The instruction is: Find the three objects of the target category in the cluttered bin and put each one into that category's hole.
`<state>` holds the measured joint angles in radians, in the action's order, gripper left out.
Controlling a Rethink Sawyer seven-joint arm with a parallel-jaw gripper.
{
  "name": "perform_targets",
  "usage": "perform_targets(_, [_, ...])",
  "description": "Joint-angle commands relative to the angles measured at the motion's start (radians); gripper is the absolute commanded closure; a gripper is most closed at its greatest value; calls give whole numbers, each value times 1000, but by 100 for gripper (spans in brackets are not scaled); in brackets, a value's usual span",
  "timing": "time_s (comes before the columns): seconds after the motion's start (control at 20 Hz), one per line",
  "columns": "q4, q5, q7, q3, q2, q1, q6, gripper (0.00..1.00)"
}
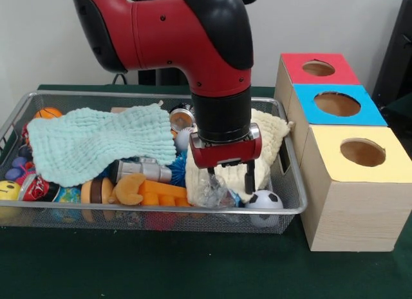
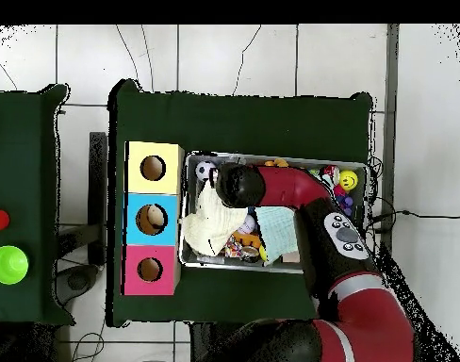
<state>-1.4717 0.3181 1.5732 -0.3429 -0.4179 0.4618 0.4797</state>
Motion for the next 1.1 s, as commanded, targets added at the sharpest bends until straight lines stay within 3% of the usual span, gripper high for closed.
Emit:
perform_targets(0.05, [-23, -63, 210, 47, -105, -35, 16, 0])
perform_targets(0.45, [-109, -142, 251, 69, -139, -16, -44, 0])
perform_targets(1.1, [-143, -205, 252, 94, -105, -26, -150, 0])
